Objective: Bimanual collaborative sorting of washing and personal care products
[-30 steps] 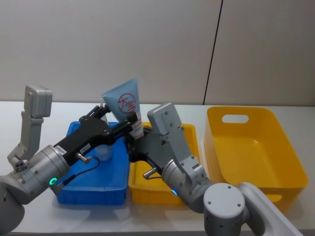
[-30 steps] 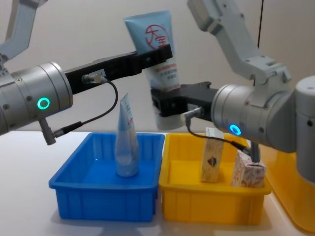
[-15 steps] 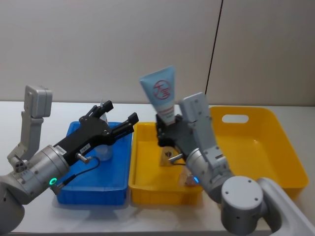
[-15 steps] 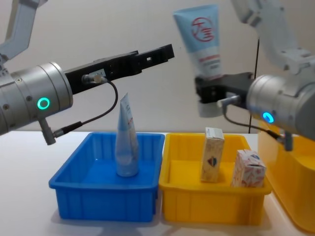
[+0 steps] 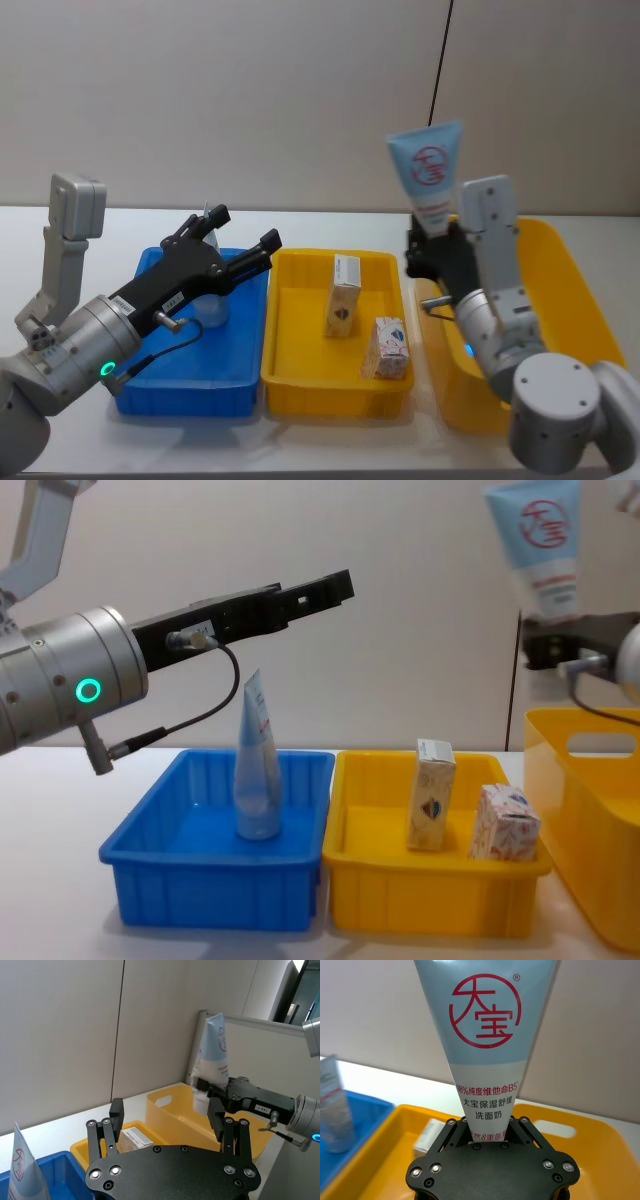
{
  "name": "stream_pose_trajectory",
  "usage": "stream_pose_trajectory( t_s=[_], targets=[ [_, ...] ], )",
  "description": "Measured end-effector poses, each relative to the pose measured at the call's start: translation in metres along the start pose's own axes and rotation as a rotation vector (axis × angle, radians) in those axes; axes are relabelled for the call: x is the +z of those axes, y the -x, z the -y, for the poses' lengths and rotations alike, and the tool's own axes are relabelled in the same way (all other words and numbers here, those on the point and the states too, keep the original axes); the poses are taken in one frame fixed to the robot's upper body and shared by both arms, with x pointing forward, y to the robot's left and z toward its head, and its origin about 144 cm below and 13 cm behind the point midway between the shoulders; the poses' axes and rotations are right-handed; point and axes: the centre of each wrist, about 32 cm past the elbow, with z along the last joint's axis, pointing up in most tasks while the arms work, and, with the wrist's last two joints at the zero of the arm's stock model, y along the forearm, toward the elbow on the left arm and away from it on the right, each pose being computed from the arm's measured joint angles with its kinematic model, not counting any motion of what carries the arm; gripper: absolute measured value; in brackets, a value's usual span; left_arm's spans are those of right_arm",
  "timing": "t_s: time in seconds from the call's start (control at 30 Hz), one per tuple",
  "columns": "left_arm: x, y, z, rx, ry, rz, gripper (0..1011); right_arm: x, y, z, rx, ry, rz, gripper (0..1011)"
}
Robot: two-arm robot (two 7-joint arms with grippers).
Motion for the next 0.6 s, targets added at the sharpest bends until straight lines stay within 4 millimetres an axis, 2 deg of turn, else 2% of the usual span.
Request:
stream_pose_trajectory(
  t_s=[0.6],
  targets=[
    [0.000,0.000,0.000,0.000,0.000,0.000,1001,-0.012,-0.056,0.018,-0.262,0.136,0.008,189]
  ],
)
